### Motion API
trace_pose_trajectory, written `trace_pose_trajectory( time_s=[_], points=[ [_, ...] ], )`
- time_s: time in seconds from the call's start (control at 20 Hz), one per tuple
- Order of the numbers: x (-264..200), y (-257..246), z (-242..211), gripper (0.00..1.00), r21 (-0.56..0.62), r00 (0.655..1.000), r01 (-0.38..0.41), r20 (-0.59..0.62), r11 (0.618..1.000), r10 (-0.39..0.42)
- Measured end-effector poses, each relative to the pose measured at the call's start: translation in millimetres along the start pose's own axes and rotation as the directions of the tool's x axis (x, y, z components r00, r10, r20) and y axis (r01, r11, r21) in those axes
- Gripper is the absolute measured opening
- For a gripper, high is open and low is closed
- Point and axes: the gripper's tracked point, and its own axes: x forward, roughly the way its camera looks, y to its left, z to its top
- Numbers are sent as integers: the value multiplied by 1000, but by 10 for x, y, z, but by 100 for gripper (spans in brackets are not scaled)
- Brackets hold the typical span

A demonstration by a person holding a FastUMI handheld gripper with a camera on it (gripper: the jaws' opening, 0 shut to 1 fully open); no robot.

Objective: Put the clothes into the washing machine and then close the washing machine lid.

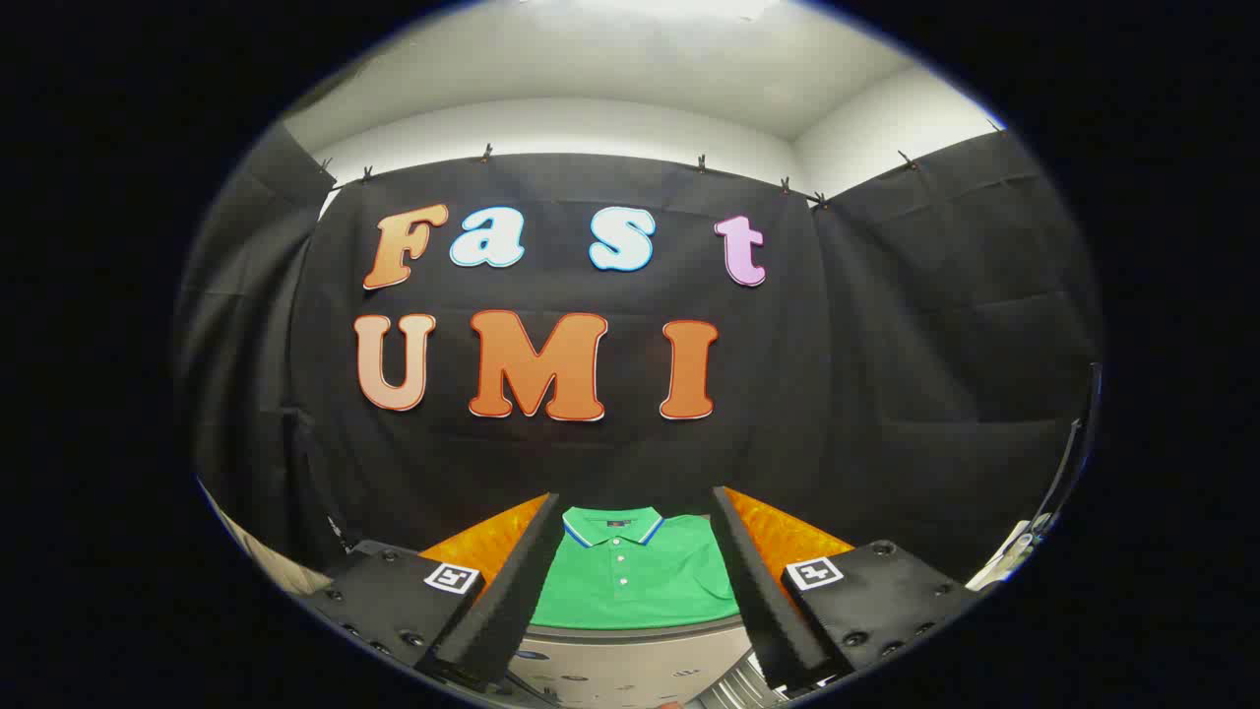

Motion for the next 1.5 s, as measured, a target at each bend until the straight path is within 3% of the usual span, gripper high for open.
trace_pose_trajectory(
  time_s=[0.15,0.5,1.5],
  points=[
    [118,-127,65,99,53,1000,-4,-4,999,4],
    [383,-174,252,99,35,1000,3,-8,999,-3],
    [378,197,431,99,33,999,-51,-3,998,52]
  ],
)
